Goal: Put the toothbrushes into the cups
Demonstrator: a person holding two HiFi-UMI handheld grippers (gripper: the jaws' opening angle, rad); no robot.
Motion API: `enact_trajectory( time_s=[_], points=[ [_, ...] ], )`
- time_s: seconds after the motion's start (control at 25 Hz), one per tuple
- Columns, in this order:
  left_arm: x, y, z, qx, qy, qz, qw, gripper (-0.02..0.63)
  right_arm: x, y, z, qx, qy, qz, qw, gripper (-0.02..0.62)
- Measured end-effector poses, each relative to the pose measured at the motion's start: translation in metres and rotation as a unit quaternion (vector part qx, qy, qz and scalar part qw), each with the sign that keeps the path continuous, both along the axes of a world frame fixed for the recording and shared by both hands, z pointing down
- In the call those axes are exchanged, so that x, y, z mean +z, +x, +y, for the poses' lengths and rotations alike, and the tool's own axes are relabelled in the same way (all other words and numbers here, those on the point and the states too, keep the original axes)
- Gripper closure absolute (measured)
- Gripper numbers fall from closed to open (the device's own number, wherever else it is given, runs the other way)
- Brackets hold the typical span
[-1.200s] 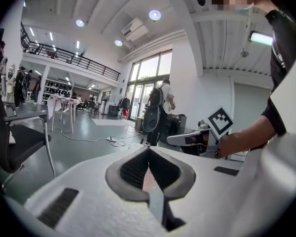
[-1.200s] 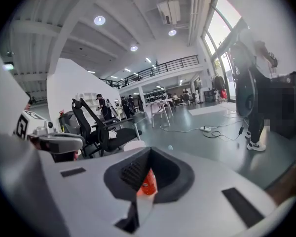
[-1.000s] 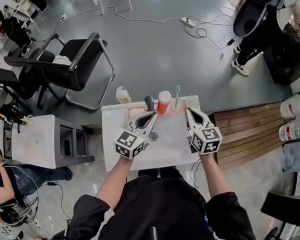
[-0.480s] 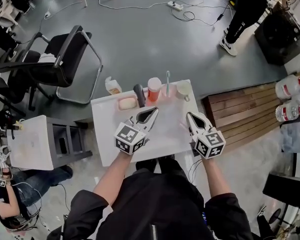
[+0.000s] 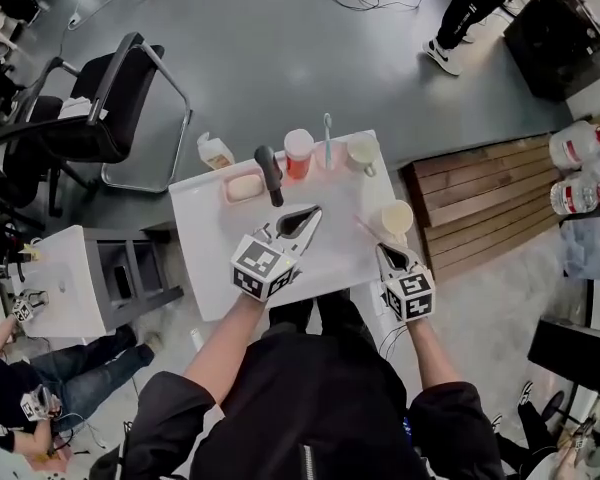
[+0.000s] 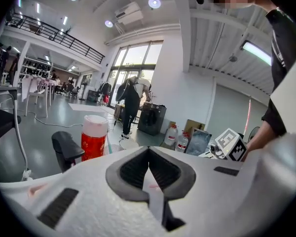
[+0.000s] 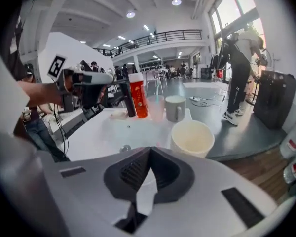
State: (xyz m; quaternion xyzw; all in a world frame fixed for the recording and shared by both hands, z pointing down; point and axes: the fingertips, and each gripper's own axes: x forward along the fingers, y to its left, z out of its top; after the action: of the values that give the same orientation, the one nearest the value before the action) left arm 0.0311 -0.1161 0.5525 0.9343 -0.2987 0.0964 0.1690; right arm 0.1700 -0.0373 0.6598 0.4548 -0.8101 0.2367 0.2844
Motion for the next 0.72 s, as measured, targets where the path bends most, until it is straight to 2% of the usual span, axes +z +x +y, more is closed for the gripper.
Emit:
enact_trajectory(
  time_s=[0.36, 0.52, 0.72],
  points=[
    [0.007, -0.010, 0.005, -0.008, -0.012, -0.002, 0.9999, 0.604, 0.049, 0.001, 0.015, -0.048, -0.061, 0.101, 0.992, 0.489],
    [0.012, -0.013, 0.006, -0.012, -0.018, -0.004, 0.9998, 0.604, 0.061, 0.002, 0.015, -0.067, -0.071, 0.129, 0.987, 0.444],
    [0.015, -0.012, 0.009, -0.012, -0.024, -0.004, 0.9996, 0.604, 0.070, 0.005, 0.009, -0.077, -0.079, 0.156, 0.982, 0.424]
  ],
)
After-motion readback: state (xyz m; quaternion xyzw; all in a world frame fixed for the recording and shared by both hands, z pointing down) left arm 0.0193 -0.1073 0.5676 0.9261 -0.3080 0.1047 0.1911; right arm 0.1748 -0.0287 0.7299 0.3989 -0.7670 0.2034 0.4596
